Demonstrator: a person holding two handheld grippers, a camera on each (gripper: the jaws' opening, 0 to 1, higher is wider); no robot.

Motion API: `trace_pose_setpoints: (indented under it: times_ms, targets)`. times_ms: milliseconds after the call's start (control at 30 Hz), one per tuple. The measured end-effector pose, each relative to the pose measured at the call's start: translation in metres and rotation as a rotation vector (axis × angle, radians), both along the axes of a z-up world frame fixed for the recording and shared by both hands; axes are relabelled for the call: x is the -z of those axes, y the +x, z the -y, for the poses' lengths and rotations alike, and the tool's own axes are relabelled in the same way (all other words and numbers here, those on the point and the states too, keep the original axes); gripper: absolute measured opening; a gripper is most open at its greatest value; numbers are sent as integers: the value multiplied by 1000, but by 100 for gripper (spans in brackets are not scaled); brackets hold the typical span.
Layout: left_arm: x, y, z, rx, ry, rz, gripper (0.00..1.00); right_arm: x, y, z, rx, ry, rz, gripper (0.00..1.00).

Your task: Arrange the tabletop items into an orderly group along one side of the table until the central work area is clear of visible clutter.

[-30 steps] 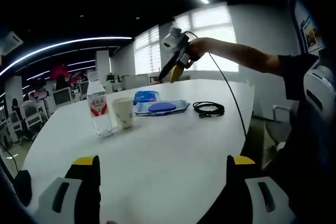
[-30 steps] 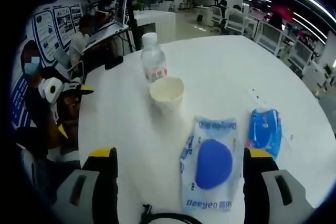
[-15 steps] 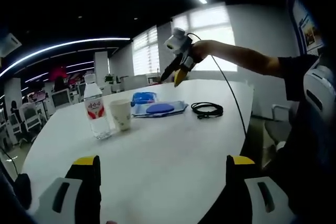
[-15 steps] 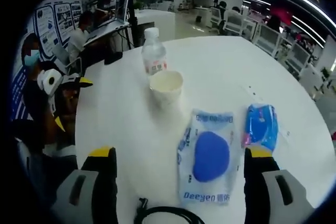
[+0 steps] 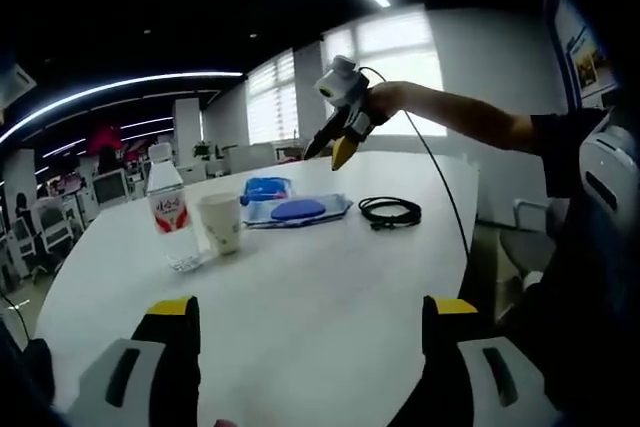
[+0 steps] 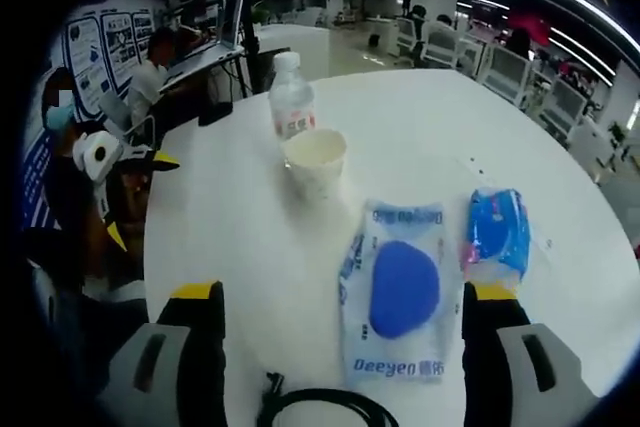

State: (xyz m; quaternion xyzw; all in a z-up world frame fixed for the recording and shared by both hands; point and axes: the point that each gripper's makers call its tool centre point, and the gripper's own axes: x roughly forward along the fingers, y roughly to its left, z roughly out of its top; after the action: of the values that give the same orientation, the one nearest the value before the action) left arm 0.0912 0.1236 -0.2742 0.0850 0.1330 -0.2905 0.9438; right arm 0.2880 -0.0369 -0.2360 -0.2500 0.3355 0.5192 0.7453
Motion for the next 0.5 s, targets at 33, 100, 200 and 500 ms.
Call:
trace_pose_setpoints:
  times_ms: [33, 100, 200, 500]
  targets:
    - [0, 1, 1, 1, 1, -1, 91, 0, 1, 1, 6, 5, 0, 95]
    - [-1, 4, 4, 5, 9, -1, 89, -2, 8, 2, 10, 12, -7, 94]
    - [-4, 7, 8, 23, 4, 2, 86, 0, 8, 4, 13, 12, -9, 93]
    - [-7, 11, 15, 38, 9, 10, 83, 5, 7, 12, 36, 24, -18, 88]
